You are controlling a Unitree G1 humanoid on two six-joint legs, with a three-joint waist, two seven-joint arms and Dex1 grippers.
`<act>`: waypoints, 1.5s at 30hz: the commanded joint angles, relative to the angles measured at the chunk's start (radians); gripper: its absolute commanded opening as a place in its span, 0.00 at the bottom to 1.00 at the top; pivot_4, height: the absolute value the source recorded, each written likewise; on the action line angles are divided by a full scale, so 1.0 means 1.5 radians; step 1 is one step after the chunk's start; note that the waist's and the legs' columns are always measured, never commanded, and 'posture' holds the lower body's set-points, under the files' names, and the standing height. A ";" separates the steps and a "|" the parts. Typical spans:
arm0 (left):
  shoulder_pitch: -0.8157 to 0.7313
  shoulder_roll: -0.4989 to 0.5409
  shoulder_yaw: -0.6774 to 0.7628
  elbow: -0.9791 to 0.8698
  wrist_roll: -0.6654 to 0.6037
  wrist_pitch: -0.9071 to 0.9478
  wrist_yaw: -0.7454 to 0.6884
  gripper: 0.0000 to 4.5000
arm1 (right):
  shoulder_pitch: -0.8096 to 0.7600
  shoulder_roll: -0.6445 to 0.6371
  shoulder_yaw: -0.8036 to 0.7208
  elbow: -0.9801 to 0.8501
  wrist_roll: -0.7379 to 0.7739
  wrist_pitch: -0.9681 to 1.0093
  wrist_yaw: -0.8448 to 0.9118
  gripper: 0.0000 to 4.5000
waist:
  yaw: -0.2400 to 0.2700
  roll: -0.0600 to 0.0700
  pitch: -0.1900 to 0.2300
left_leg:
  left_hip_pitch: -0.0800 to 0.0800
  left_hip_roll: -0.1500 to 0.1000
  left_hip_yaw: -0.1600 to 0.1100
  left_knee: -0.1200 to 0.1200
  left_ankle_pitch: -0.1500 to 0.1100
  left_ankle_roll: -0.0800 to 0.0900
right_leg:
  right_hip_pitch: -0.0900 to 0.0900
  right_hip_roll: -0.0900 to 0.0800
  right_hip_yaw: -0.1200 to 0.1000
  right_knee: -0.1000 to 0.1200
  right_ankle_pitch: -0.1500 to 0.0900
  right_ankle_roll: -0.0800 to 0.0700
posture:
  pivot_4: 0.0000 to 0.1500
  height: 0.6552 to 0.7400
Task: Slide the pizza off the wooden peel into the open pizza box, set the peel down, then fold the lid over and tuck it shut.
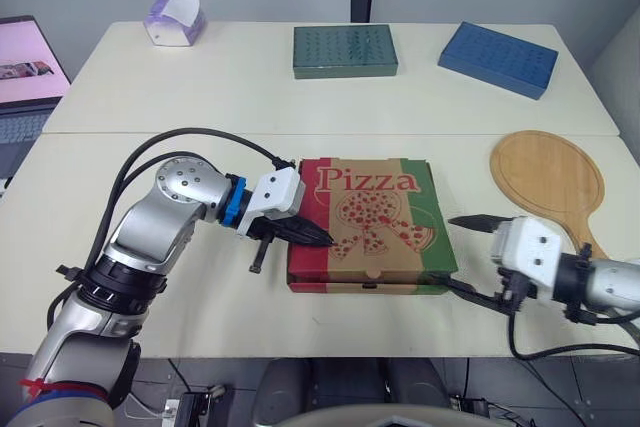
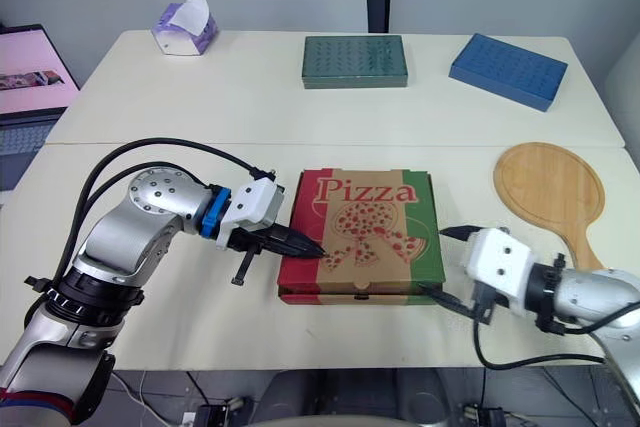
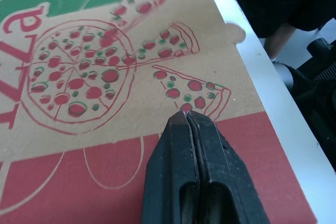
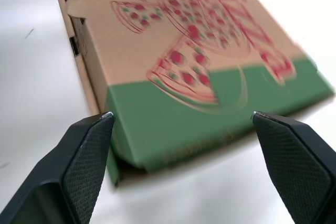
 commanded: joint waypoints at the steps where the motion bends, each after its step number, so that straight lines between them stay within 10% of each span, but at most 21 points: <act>1: -0.003 0.002 0.004 -0.006 0.003 -0.014 -0.003 0.00 | 0.000 -0.006 -0.074 0.025 0.071 0.052 0.013 0.99 | -0.001 0.000 0.000 | 0.000 0.000 0.000 0.000 0.000 0.000 | 0.000 0.000 0.000 0.000 0.000 0.000 | 1.00 1.00; 9: -0.005 0.001 0.005 -0.006 0.002 -0.013 0.000 0.00 | -0.023 -0.019 0.056 0.094 -0.070 -0.041 -0.025 0.87 | -0.002 0.000 0.000 | 0.000 0.000 0.000 0.000 0.000 0.000 | 0.000 0.000 0.000 0.000 0.000 0.000 | 1.00 1.00; 20: -0.007 0.000 0.007 -0.005 0.001 -0.011 0.003 0.00 | -0.055 0.025 0.128 0.052 0.018 0.014 -0.022 0.04 | -0.002 0.000 0.000 | 0.000 0.000 0.000 0.000 0.000 0.000 | 0.000 0.000 0.000 0.000 0.000 0.000 | 1.00 1.00; 45: -0.007 0.001 0.017 -0.008 -0.008 -0.004 0.010 0.00 | -0.086 -0.020 0.055 0.031 0.079 0.041 0.003 0.02 | -0.003 0.000 0.000 | 0.001 0.000 0.000 0.000 0.000 0.000 | 0.000 0.000 0.000 0.000 0.000 0.000 | 1.00 1.00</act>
